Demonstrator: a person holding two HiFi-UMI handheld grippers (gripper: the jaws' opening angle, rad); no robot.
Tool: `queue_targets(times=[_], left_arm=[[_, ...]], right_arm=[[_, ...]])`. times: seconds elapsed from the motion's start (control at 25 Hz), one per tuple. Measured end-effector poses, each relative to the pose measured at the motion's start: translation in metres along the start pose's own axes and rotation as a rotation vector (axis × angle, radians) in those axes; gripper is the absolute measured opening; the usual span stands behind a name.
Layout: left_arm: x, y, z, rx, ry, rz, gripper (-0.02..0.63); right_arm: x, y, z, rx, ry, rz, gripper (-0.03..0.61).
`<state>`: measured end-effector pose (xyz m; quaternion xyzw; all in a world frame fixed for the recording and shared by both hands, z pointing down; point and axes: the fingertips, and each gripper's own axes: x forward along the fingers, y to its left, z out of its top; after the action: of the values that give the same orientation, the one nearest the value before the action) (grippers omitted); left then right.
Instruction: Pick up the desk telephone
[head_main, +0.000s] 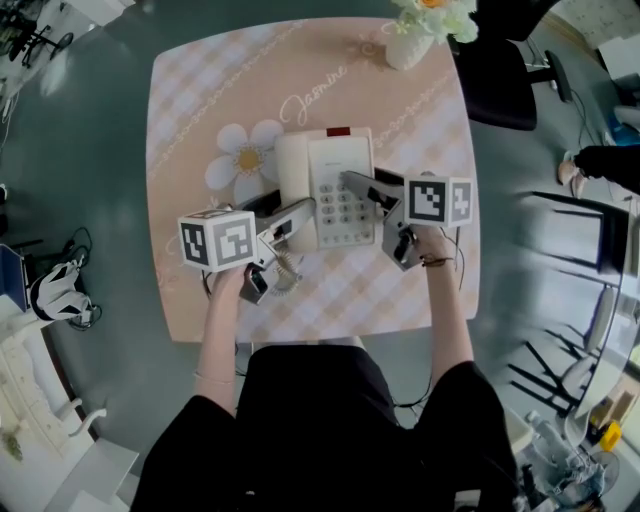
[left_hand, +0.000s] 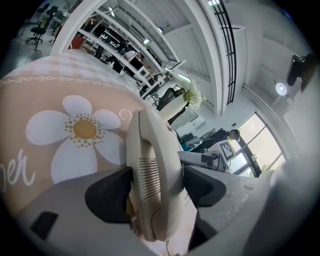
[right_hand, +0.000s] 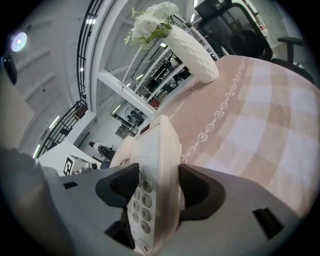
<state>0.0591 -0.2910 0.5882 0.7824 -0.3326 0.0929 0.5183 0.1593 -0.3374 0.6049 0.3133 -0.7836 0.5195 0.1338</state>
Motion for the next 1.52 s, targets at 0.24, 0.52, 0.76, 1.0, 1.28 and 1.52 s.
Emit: queue_targets(times=[0.24,0.52,0.76,1.0,1.28,1.52], left_arm=[[0.0,0.0,0.001,-0.008,-0.006,0.03,0.313],[-0.003,0.002,-0.001,-0.012,-0.008,0.061,0.31],[-0.007,-0.002,0.001,0.002,-0.01,0.077,0.308],[-0.013,-0.003,0.0,0.021,-0.014,0.102,0.308],[-0.024,-0.014,0.004,0.027,-0.046,0.103,0.307],[-0.038,-0.028,0.008,0.028,-0.078,0.1,0.305]], right_arm=[[-0.001,-0.001,0.001,0.012,-0.013,-0.004,0.235],[-0.004,0.002,0.003,0.004,-0.032,0.002,0.232],[-0.006,0.009,0.002,-0.015,-0.029,0.002,0.229],[-0.009,0.016,-0.003,0.002,-0.029,0.011,0.227],[-0.018,0.028,-0.001,0.002,-0.06,0.021,0.227],[-0.029,0.046,0.004,-0.014,-0.099,0.029,0.227]])
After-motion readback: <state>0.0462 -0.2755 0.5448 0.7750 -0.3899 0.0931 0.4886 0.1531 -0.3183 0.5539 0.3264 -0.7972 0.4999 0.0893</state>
